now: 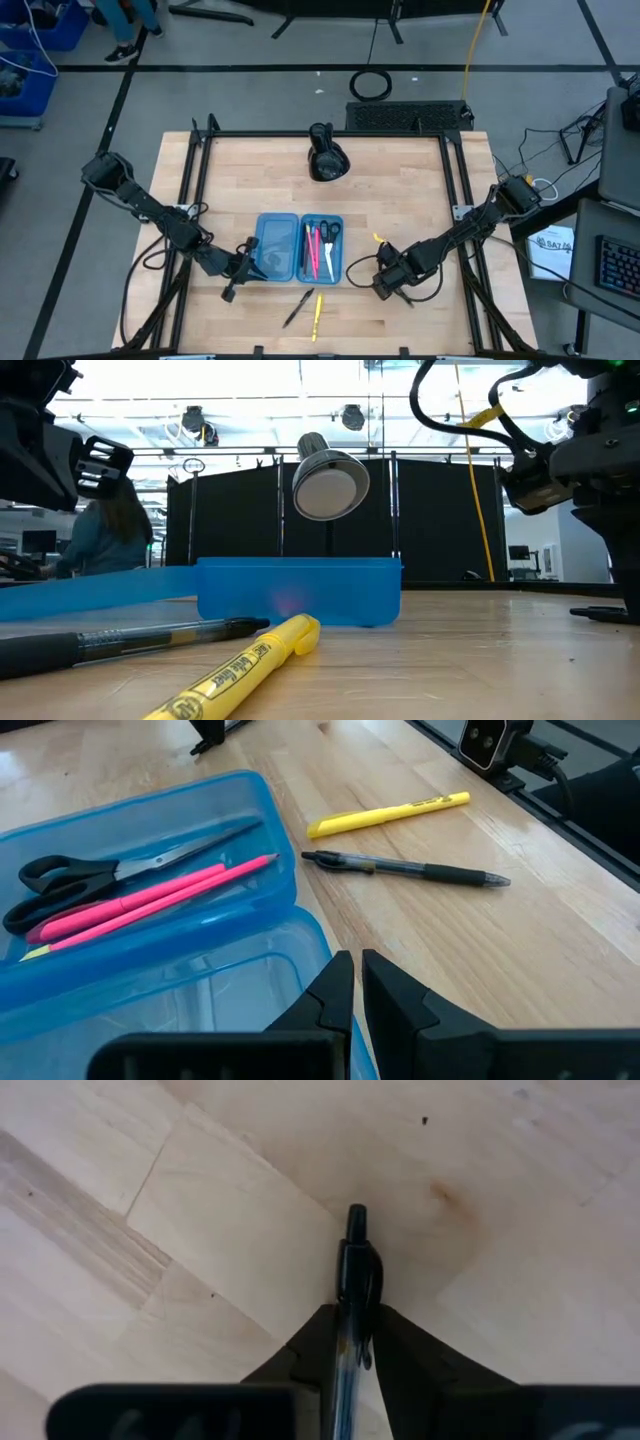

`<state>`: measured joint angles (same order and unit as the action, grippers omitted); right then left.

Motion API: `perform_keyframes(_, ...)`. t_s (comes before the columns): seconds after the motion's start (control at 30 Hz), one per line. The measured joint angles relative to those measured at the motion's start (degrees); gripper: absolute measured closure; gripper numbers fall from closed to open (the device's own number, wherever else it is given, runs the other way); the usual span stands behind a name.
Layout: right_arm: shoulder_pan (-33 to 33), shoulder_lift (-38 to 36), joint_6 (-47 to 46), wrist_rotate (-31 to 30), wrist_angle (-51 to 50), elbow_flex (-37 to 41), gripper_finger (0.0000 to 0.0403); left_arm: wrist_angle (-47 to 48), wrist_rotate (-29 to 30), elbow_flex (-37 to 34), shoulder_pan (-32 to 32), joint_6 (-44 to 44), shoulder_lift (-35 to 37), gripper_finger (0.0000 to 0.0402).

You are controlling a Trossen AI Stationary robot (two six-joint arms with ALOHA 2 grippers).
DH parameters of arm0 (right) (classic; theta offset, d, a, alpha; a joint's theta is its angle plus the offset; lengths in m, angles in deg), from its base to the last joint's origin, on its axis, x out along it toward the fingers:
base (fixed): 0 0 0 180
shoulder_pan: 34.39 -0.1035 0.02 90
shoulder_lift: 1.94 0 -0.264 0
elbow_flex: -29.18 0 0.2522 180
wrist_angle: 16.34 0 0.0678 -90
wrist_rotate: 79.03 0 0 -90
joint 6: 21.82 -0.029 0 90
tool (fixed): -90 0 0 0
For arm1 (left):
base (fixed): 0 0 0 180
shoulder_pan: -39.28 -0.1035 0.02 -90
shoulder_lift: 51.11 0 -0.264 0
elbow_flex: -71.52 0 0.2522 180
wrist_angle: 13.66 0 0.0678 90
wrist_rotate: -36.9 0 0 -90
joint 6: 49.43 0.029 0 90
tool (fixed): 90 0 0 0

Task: Pick & place school supplies into a supply box
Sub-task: Put the left black pen into the blue supply box

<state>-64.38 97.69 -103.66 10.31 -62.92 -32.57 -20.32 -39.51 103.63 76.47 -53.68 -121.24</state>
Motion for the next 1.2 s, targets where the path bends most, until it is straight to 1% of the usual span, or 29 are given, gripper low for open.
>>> perform_keyframes(0.2, -0.89, -1.49, 1.75, -1.67, -0.08, -0.88, 0.0352, -0.33, 0.0, 0.0, 0.0, -0.77, 0.0, 0.0371)
perform_keyframes(0.43, -1.74, -7.71, 3.11, -6.12, 3.94, -0.99, 0.0353, -0.44, -0.02, 0.0, 0.0, -0.76, 0.0, 0.0371)
perform_keyframes(0.47, -1.72, -8.14, 3.47, -7.99, 4.52, -0.94, 0.0354, -0.46, -0.02, 0.0, 0.0, -0.76, 0.0, 0.0371)
perform_keyframes(0.53, -1.6, -8.81, 4.05, -9.85, 5.65, -0.94, 0.0354, -0.7, -0.02, 0.02, 0.0, -0.75, 0.0, 0.0371)
perform_keyframes(0.67, -1.63, -8.81, 5.43, -8.68, 9.08, -0.98, 0.0354, -0.7, -0.01, 0.02, 0.0, -0.74, 0.0, 0.0371)
perform_keyframes(0.9, -1.4, -10.07, 7.48, -8.36, 18.11, -1.12, 0.0354, -0.7, 0.0, 0.02, 0.0, -0.51, 0.0, 0.0371)
perform_keyframes(1.0, -1.1, -11.17, 8.69, -8.32, 23.99, -1.14, 0.0354, -0.75, 0.0, 0.02, 0.0, -0.43, 0.01, 0.0371)
perform_keyframes(1.07, -0.63, -12.08, 10.07, -8.75, 29.99, -1.14, 0.0354, -0.79, 0.0, 0.02, 0.0, -0.42, 0.02, 0.0371)
perform_keyframes(1.13, 0.08, -12.8, 11.45, -11.33, 36.29, -1.31, 0.0354, -0.8, 0.0, 0.02, 0.0, -0.32, 0.0, 0.0371)
perform_keyframes(1.2, 1.28, -13.59, 12.25, -16.23, 39.78, -1.29, 0.0356, -0.89, 0.0, 0.02, 0.0, -0.1, 0.0, 0.0371)
